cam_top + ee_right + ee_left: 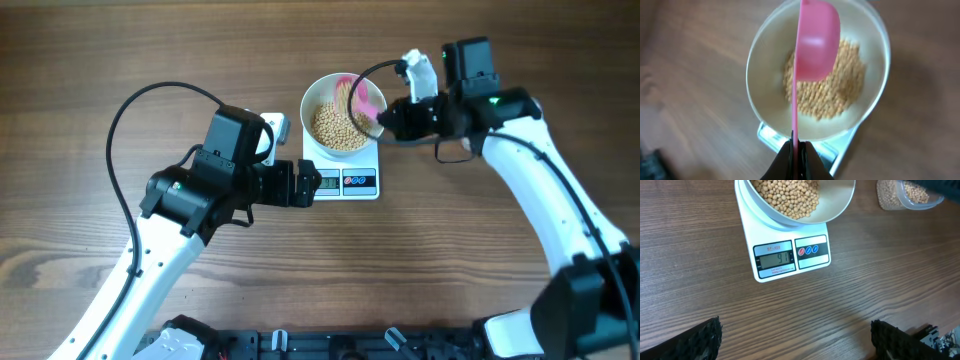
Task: Scoop item into bowl and weigh 150g on scale
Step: 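Tilt the scoop over the bowl to pour soybeans in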
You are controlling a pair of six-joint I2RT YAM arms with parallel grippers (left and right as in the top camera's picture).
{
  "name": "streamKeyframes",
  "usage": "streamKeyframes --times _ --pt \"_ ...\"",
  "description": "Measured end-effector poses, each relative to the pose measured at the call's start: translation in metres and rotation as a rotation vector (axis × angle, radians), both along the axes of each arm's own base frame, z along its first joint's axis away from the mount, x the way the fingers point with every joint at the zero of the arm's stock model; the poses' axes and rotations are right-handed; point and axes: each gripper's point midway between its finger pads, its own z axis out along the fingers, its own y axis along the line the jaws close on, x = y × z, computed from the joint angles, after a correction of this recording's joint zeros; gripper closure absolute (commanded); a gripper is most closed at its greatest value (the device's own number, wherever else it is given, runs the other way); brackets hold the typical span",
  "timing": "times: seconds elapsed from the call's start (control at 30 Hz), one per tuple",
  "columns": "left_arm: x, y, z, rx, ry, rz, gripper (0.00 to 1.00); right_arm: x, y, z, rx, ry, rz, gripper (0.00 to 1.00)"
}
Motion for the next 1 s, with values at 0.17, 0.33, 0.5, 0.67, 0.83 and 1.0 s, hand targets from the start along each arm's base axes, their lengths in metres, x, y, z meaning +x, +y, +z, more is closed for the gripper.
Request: streamKeyframes --times 0.17,0.33,0.5,0.67,0.83,1.0 --pt "0.0 0.0 0.0 0.0 0.0 0.0 0.0 0.004 0.01 0.03 -0.087 -0.193 0.037 0.96" --pt "0.0 0.0 0.0 0.0 0.0 0.0 0.0 0.001 0.013 0.031 -0.174 -0.247 0.063 0.96" --pt "0.0 0.0 0.0 0.0 0.0 0.0 0.0 0.003 0.01 0.029 -0.238 -0.275 0.076 0.96" --pt "0.0 0.0 0.0 0.0 0.0 0.0 0.0 0.005 -0.001 0.025 -0.318 -0.293 0.076 0.96" --pt "0.0 0.0 0.0 0.0 0.0 0.0 0.0 0.006 -0.003 0.024 -0.357 -0.314 0.096 0.96" --pt "0.0 0.0 0.0 0.0 0.0 0.0 0.0 -0.001 0.012 0.023 -0.41 -0.353 0.158 0.96"
